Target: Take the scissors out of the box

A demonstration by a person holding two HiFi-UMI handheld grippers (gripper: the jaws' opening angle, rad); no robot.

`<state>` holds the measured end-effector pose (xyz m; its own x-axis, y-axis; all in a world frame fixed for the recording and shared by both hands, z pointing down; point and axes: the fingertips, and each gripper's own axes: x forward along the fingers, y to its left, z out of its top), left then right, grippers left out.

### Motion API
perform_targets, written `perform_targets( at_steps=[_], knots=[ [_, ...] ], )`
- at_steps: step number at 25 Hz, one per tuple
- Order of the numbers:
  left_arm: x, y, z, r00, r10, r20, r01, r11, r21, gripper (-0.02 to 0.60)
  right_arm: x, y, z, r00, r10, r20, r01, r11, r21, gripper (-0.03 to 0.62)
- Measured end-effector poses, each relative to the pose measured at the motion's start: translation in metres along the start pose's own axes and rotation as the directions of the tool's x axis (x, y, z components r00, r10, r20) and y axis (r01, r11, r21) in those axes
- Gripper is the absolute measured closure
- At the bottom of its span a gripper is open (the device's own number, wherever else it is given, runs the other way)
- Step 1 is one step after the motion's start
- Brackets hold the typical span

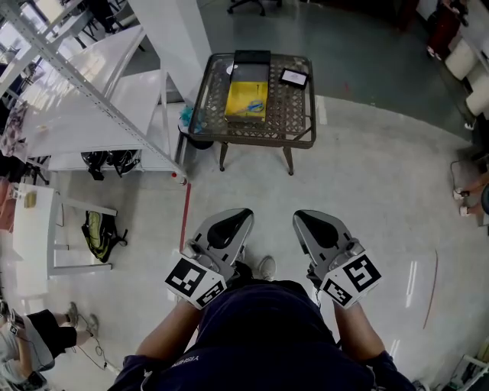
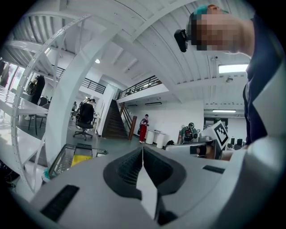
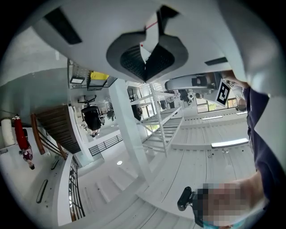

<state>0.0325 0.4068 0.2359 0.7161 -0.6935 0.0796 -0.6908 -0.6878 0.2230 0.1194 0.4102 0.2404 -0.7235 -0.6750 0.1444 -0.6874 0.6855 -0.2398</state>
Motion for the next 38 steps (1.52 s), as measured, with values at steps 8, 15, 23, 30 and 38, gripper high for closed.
perform_targets(
  at_steps=[8,15,23,30,38],
  knots=[
    [0.03,0.024,0.006,1.0,0.011,0.006,-0.011,1.0,-0.014,0.552,0.022,-0.029,0.007,1.0,0.015,-0.007,-0.015,1.0,0.001,0.577],
    [0.054,0.054,0.005,1.0,0.011,0.007,-0.01,1.0,-0.023,0.552,0.045,-0.055,0.007,1.0,0.002,-0.02,-0.002,1.0,0.003,0.577],
    [0.084,0.12,-0.003,1.0,0.01,-0.011,-0.011,0.999,-0.042,0.552,0.11,-0.086,0.001,0.999,0.003,-0.052,-0.001,1.0,0.021,0.576],
    [0.117,0.199,0.0,0.999,-0.018,-0.043,0.016,0.998,-0.059,0.552,0.193,-0.116,0.005,0.996,-0.007,-0.084,0.01,0.999,0.042,0.577],
    [0.154,0.289,0.011,0.996,-0.053,-0.071,0.048,0.997,-0.064,0.552,0.276,-0.155,0.012,0.991,-0.044,-0.128,0.051,0.997,0.058,0.577]
  ],
)
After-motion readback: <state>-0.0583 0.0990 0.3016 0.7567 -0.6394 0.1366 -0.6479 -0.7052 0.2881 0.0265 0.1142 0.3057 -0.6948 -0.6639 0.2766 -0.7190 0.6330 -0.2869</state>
